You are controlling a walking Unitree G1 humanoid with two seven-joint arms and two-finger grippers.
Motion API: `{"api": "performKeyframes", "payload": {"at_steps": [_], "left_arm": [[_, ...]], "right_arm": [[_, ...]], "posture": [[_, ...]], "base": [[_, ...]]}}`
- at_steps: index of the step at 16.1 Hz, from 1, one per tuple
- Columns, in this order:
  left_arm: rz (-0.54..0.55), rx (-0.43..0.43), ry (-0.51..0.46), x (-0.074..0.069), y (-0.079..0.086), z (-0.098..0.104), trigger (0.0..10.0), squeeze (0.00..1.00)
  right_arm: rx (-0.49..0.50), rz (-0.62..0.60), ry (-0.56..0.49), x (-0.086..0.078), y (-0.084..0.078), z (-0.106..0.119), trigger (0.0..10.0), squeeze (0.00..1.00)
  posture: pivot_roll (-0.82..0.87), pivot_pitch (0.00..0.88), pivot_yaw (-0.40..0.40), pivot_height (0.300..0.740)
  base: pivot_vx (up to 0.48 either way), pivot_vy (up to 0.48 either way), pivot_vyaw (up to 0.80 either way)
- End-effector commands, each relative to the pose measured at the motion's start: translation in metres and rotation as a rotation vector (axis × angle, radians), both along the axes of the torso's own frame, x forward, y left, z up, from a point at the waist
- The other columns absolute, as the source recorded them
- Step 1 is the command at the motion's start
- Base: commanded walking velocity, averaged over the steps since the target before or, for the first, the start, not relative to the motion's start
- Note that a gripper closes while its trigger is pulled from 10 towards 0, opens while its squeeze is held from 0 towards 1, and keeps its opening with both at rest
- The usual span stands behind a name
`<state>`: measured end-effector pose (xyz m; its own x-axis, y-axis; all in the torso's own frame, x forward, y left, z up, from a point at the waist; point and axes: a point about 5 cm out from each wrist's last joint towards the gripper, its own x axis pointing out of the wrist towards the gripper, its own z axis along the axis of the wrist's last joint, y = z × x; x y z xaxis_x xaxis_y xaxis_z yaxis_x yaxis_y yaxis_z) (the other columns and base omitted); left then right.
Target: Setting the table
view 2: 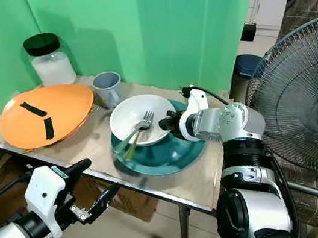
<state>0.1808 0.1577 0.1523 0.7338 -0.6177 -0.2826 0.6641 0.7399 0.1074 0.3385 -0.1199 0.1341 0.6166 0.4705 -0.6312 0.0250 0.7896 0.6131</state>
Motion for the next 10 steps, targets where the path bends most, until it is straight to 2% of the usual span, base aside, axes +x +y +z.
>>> {"api": "performKeyframes", "payload": {"at_steps": [1,7,10], "left_arm": [[-0.021,-0.001,-0.006,-0.0009,-0.0031,0.0028,10.0,0.0],[-0.009,0.005,-0.014,0.0011,0.0001,0.0025,10.0,0.0],[0.009,0.01,-0.02,0.004,0.0037,0.0025,10.0,0.0]], "right_arm": [[0.006,-0.01,-0.005,0.003,-0.0006,0.0045,0.0,0.0],[0.028,-0.034,0.0,0.0047,-0.0026,0.0046,0.0,0.0],[0.028,-0.06,0.003,0.0065,-0.01,0.0064,0.0,0.0]], "posture": [[0.1,0.0,-0.034,0.74],[0.1,0.0,-0.031,0.74],[0.1,0.0,-0.031,0.74]], "base": [[0.0,0.0,0.0],[0.0,0.0,0.0],[0.0,0.0,0.0]]}}
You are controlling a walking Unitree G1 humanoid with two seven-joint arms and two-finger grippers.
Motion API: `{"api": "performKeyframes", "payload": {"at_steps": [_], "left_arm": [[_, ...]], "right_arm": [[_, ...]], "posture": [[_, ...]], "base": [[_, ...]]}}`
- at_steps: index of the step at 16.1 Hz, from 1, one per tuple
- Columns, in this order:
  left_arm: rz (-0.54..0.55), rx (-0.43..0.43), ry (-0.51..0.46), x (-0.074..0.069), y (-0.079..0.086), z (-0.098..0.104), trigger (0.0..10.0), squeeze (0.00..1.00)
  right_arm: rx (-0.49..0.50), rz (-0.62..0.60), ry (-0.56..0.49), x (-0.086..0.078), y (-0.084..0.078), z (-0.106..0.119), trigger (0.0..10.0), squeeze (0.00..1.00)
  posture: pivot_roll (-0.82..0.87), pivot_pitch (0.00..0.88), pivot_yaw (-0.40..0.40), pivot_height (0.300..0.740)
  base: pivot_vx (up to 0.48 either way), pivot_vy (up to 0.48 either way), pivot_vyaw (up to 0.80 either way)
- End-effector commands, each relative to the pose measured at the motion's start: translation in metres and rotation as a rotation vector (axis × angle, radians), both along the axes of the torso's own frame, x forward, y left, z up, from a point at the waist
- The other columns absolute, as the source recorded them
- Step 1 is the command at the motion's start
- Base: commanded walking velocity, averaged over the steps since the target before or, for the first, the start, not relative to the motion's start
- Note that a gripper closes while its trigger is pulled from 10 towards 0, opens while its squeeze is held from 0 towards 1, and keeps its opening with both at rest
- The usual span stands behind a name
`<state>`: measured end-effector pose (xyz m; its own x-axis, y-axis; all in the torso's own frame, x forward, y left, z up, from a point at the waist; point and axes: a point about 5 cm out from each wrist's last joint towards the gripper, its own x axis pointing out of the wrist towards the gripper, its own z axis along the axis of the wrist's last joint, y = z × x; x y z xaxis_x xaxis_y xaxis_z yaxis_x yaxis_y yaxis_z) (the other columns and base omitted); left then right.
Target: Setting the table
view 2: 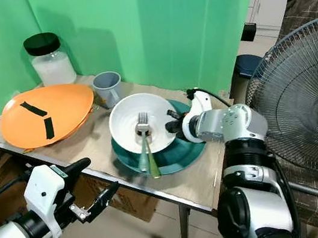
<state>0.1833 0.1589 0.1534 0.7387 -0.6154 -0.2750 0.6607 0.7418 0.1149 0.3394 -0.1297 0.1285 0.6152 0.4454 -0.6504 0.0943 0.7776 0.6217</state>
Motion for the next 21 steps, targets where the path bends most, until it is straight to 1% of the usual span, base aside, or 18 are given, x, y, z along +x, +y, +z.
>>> {"api": "performKeyframes", "payload": {"at_steps": [1,4,5,6,7,8,10,11,12,13,14,15,16,17,19,21], "left_arm": [[0.015,0.009,-0.009,0.003,0.004,0.001,10.0,0.0],[0.047,0.007,-0.006,0.006,0.006,0.0,10.0,0.0],[0.086,0.009,0.002,0.009,0.01,-0.002,10.0,0.0],[0.147,0.007,0.021,0.016,0.016,-0.007,10.0,0.0],[0.194,0.002,0.034,0.024,0.021,-0.012,10.0,1.0],[0.204,-0.017,0.038,0.031,0.023,-0.016,10.0,1.0],[0.196,-0.033,0.038,0.038,0.023,-0.019,10.0,1.0],[0.191,-0.042,0.043,0.05,0.024,-0.024,10.0,1.0],[0.179,-0.046,0.04,0.067,0.025,-0.029,10.0,1.0],[0.166,-0.069,0.045,0.081,0.026,-0.03,10.0,1.0],[0.149,-0.083,0.057,0.091,0.025,-0.031,10.0,0.96],[0.133,-0.088,0.074,0.095,0.024,-0.033,10.0,0.81],[0.107,-0.073,0.091,0.099,0.022,-0.038,10.0,0.0],[0.095,-0.067,0.099,0.101,0.021,-0.04,10.0,0.0],[0.056,-0.135,0.153,0.107,0.016,-0.045,10.0,0.0],[0.028,-0.183,0.189,0.114,0.014,-0.048,10.0,0.0]], "right_arm": [[0.011,-0.012,-0.042,0.006,-0.003,0.014,0.0,0.0],[0.007,-0.026,-0.05,0.009,-0.008,0.019,0.0,0.0],[0.003,-0.039,-0.06,0.011,-0.012,0.023,0.0,0.0],[-0.004,-0.056,-0.076,0.014,-0.019,0.028,0.0,0.0],[-0.015,-0.076,-0.092,0.017,-0.028,0.034,0.0,0.0],[-0.026,-0.097,-0.107,0.02,-0.037,0.04,0.0,0.0],[-0.039,-0.112,-0.119,0.021,-0.046,0.045,0.0,0.0],[-0.056,-0.129,-0.132,0.021,-0.057,0.051,0.0,0.0],[-0.079,-0.151,-0.142,0.021,-0.07,0.056,0.0,0.0],[-0.089,-0.168,-0.143,0.019,-0.078,0.057,0.0,0.0],[-0.095,-0.18,-0.141,0.018,-0.084,0.057,0.0,0.0],[-0.103,-0.188,-0.137,0.016,-0.087,0.057,0.0,0.0],[-0.112,-0.206,-0.132,0.014,-0.094,0.055,0.0,0.0],[-0.117,-0.215,-0.13,0.012,-0.097,0.055,0.0,0.0],[-0.127,-0.241,-0.12,0.006,-0.11,0.053,0.0,0.0],[-0.138,-0.251,-0.106,0.002,-0.116,0.049,0.0,0.0]], "posture": [[0.09,0.0,-0.031,0.74],[0.09,0.0,-0.033,0.74],[0.09,0.0,-0.035,0.74],[0.08,0.0,-0.042,0.74],[0.08,0.0,-0.043,0.74],[0.08,0.0,-0.049,0.74],[0.07,0.0,-0.05,0.74],[0.06,0.0,-0.046,0.74],[0.05,0.0,-0.045,0.74],[0.05,0.0,-0.039,0.74],[0.04,0.0,-0.031,0.74],[0.03,0.0,-0.025,0.74],[0.02,0.0,-0.013,0.74],[0.02,0.0,-0.013,0.74],[0.01,0.0,0.001,0.74],[0.01,0.0,0.004,0.74]], "base": [[0.0,0.0,0.0],[0.0,0.0,0.0],[0.0,0.0,0.0],[0.0,0.0,0.0],[0.0,0.0,0.0],[0.0,0.0,0.0],[0.0,0.0,0.0],[0.0,0.0,0.0],[0.0,0.0,0.0],[0.0,0.0,0.0],[0.0,0.0,0.0],[0.0,0.0,0.0],[0.0,0.0,0.0],[0.0,0.0,0.0],[0.0,0.0,0.0],[0.0,0.0,0.0]]}}
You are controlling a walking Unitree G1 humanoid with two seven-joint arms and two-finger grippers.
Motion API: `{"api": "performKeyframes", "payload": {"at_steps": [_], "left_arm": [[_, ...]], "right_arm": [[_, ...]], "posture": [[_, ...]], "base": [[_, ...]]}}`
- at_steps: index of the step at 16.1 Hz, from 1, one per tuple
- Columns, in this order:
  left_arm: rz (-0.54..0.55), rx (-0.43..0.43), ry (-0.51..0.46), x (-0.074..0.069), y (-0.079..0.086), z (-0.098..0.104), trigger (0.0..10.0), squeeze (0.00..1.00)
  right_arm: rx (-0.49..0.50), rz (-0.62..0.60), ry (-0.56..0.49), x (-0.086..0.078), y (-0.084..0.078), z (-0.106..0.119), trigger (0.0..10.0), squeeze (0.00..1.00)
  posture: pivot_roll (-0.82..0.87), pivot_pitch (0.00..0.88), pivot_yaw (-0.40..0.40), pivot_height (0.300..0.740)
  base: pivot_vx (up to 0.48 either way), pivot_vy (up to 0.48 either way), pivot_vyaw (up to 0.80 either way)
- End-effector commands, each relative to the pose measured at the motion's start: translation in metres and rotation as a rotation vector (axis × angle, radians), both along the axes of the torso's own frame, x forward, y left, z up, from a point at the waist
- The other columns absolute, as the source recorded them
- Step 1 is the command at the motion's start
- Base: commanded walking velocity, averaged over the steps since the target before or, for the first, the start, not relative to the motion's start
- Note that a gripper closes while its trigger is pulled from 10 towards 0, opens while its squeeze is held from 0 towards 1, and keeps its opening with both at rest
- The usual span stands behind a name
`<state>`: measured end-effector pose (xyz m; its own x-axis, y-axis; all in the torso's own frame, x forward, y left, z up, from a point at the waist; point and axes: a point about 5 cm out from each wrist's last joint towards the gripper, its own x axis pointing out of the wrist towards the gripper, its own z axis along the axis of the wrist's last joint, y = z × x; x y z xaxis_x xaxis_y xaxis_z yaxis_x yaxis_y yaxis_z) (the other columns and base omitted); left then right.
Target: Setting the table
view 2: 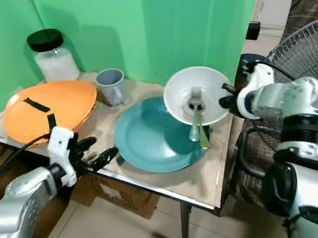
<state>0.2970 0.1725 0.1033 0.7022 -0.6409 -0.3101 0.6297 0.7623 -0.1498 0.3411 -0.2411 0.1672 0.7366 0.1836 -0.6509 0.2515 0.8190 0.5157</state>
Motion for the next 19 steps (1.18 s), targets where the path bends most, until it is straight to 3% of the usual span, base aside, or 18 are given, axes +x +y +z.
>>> {"api": "performKeyframes", "payload": {"at_steps": [1,4,10,12,14,16,17,19], "left_arm": [[-0.003,-0.029,0.004,0.004,0.0,0.001,10.0,0.0],[-0.015,-0.131,0.033,0.011,-0.006,0.003,10.0,0.0],[-0.034,-0.195,0.108,0.027,-0.017,-0.003,10.0,0.0],[0.029,-0.172,0.173,0.034,-0.015,-0.009,10.0,0.0],[0.099,-0.216,0.205,0.04,-0.012,-0.007,10.0,0.0],[0.136,-0.345,0.272,0.045,-0.013,-0.001,10.0,0.0],[0.111,-0.376,0.277,0.045,-0.016,0.001,10.0,0.0],[-0.038,-0.441,0.328,0.037,-0.036,0.001,9.7,0.0]], "right_arm": [[0.001,-0.009,-0.03,-0.001,-0.006,0.007,0.0,0.0],[0.011,-0.002,-0.018,-0.003,-0.001,0.002,0.0,0.0],[0.025,0.025,-0.027,-0.004,0.008,0.003,0.0,0.0],[0.024,0.022,-0.03,-0.004,0.007,0.004,0.0,0.0],[0.025,0.022,-0.031,-0.005,0.007,0.004,0.0,0.0],[0.026,0.022,-0.031,-0.006,0.007,0.004,0.0,0.0],[0.026,0.022,-0.031,-0.006,0.007,0.004,0.0,0.0],[0.027,0.026,-0.032,-0.006,0.008,0.004,0.0,0.0]], "posture": [[0.01,0.0,0.003,0.74],[0.02,0.0,-0.002,0.74],[0.01,0.0,0.002,0.74],[0.01,0.0,0.007,0.74],[0.01,0.0,0.007,0.74],[0.01,0.0,0.006,0.74],[0.02,0.0,0.005,0.74],[0.02,0.0,0.003,0.74]], "base": [[0.0,0.0,0.0],[0.0,0.0,0.0],[0.0,0.0,0.0],[0.0,0.0,0.0],[0.0,0.0,0.0],[0.0,0.0,0.0],[0.0,0.0,0.0],[0.0,0.0,0.0]]}}
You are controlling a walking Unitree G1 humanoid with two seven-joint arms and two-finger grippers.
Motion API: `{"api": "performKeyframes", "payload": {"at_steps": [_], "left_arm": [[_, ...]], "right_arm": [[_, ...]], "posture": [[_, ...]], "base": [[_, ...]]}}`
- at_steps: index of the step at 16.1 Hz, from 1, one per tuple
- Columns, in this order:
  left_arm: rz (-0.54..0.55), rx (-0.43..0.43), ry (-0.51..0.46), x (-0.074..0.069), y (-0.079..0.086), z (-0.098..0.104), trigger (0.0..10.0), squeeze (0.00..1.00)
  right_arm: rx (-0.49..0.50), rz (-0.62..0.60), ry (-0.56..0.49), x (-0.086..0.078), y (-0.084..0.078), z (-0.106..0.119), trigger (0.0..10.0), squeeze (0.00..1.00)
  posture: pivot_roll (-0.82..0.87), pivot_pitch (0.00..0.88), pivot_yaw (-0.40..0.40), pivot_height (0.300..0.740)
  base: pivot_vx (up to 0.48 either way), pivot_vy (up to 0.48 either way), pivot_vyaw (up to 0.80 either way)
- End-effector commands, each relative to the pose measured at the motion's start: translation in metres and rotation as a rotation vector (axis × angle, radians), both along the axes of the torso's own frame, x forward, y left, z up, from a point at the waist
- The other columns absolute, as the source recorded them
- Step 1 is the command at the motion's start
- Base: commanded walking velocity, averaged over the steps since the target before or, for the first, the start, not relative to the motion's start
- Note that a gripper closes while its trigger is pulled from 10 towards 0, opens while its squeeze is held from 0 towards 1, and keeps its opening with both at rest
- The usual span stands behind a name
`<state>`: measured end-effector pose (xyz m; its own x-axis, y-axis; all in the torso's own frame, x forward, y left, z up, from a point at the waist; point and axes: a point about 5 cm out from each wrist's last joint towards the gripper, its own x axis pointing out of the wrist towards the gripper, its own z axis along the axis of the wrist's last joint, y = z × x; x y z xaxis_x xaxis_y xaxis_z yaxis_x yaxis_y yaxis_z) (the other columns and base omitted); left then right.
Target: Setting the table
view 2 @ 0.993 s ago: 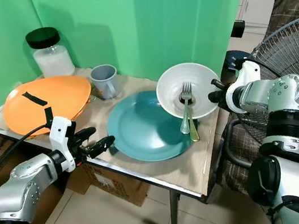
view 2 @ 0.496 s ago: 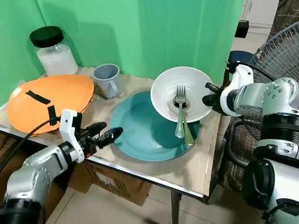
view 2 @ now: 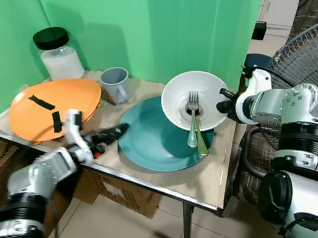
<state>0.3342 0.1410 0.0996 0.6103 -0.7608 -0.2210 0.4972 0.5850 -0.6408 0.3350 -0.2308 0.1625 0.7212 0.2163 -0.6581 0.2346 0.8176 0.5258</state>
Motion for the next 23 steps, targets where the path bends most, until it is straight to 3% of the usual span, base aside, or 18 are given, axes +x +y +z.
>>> {"api": "performKeyframes", "payload": {"at_steps": [1,2,4,5,7,9,10,23], "left_arm": [[-0.058,-0.022,0.017,-0.002,-0.009,0.002,7.8,0.0],[-0.079,-0.013,0.049,-0.003,-0.015,-0.004,6.1,0.0],[-0.081,0.017,0.085,-0.004,-0.019,-0.01,5.8,0.0],[-0.049,0.04,0.123,-0.001,-0.021,-0.016,4.7,0.0],[-0.026,0.013,0.125,0.002,-0.022,-0.014,4.0,0.0],[-0.027,0.002,0.118,0.004,-0.025,-0.012,1.9,0.0],[-0.019,0.007,0.114,0.006,-0.026,-0.012,0.0,0.0],[0.048,0.064,0.163,0.007,-0.022,-0.022,0.0,0.0]], "right_arm": [[0.012,-0.002,-0.047,0.001,-0.001,0.009,0.0,0.0],[0.012,0.0,-0.047,0.0,0.0,0.009,0.0,0.0],[0.013,0.002,-0.047,0.0,0.0,0.009,0.0,0.0],[0.015,0.005,-0.05,0.0,0.001,0.01,0.0,0.0],[0.015,0.007,-0.051,0.0,0.001,0.01,0.0,0.0],[0.015,0.006,-0.051,-0.001,0.001,0.01,0.0,0.0],[0.015,0.007,-0.051,-0.001,0.001,0.01,0.0,0.0],[0.022,0.011,-0.058,-0.002,0.001,0.013,0.0,0.0]], "posture": [[0.02,0.0,0.003,0.74],[0.01,0.0,0.005,0.74],[0.01,0.0,0.005,0.74],[0.0,0.0,0.011,0.74],[0.0,0.0,0.012,0.74],[0.0,0.0,0.012,0.74],[0.01,0.0,0.011,0.74],[0.01,0.0,0.006,0.74]], "base": [[0.0,0.0,0.0],[0.0,0.0,0.0],[0.0,0.0,0.0],[0.0,0.0,0.0],[0.0,0.0,0.0],[0.0,0.0,0.0],[0.0,0.0,0.0],[0.0,0.0,0.0]]}}
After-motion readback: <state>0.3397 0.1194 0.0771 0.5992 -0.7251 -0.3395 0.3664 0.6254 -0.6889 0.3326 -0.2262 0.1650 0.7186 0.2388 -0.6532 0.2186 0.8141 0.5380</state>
